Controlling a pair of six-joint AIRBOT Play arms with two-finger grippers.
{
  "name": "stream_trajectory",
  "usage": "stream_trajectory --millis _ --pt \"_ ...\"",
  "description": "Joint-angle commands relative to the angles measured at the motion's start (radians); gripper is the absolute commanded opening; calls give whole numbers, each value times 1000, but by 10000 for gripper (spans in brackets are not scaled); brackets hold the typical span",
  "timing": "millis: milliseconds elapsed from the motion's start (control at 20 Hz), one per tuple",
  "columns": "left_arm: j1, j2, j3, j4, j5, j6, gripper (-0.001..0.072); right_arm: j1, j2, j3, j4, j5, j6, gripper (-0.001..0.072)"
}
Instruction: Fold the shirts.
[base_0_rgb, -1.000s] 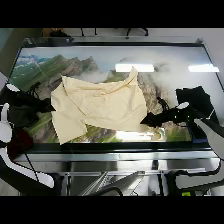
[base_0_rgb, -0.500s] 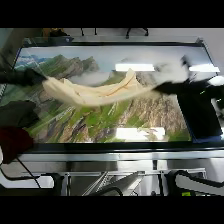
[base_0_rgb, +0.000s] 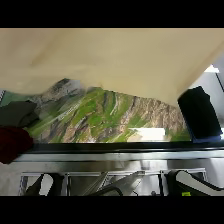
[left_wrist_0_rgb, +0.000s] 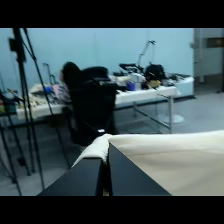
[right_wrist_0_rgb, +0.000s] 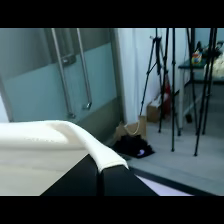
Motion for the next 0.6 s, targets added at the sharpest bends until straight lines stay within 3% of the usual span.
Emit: stream_trajectory --millis 0,150,250,350,450,550 --pt "137 143 -130 -64 53 27 13 -51 29 61 -29 -24 -35 21" --pt "33 75 -229 -95 -21 95 13 -48 -5 -53 -27 62 -64 21" --pt "-136 -8 -290 -55 -53 137 13 -21 -8 -250 7 93 -116 21" --pt "-376 -112 -353 134 -3 140 13 93 -11 -478 -30 57 -196 20" --pt "-590 -240 -392 369 24 132 13 206 -37 -666 -167 -33 -226 20" --pt "-733 -406 -411 554 85 73 14 279 -119 -774 -248 -98 -256 20"
